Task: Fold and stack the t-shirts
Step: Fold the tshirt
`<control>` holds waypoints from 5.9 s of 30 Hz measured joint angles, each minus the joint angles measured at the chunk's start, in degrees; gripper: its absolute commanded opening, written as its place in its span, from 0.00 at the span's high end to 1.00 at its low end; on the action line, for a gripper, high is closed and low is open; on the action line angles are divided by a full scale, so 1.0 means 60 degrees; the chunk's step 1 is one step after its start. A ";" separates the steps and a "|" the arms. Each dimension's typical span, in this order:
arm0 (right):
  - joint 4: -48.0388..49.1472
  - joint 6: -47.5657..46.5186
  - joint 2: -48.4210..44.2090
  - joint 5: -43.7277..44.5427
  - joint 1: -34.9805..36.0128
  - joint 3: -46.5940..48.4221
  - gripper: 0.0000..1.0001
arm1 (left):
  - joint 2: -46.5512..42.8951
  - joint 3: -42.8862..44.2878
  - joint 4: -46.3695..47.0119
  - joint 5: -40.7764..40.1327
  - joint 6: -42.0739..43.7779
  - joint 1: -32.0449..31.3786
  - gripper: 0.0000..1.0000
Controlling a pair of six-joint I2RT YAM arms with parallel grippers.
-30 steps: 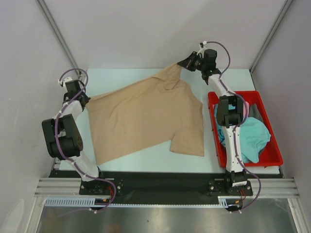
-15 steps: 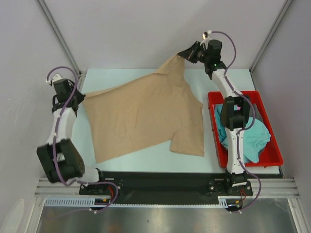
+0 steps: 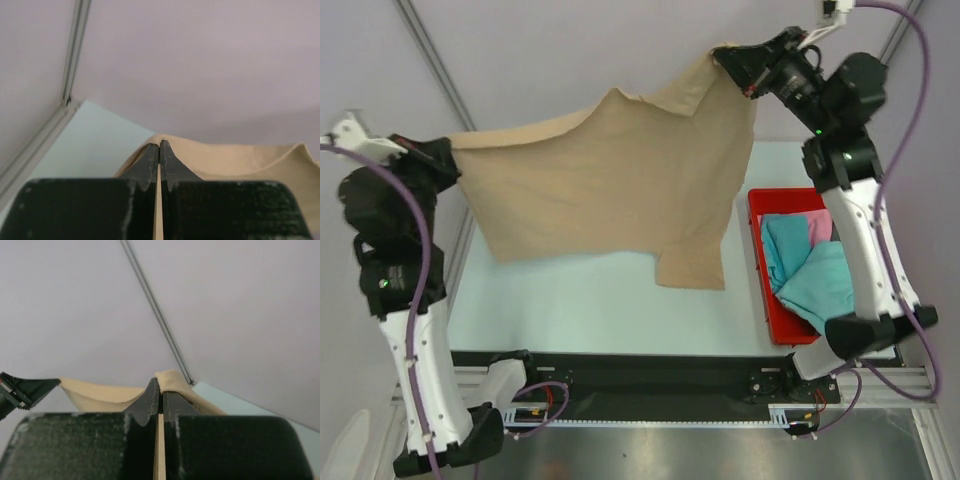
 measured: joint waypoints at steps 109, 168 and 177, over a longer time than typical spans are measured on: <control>-0.4776 -0.0521 0.4175 0.1253 -0.0444 -0.3253 0.93 | 0.6142 -0.5417 0.0233 -0.1628 0.1169 0.1264 1.00; -0.2299 0.4965 0.8987 0.1155 -0.0973 0.0503 0.79 | 0.7486 -0.4484 0.1140 0.0503 0.0976 0.2200 0.61; -0.1031 0.3960 0.9329 0.0994 -0.1075 0.0546 1.00 | 0.7854 -0.4076 0.0750 0.0229 0.0750 0.2200 0.71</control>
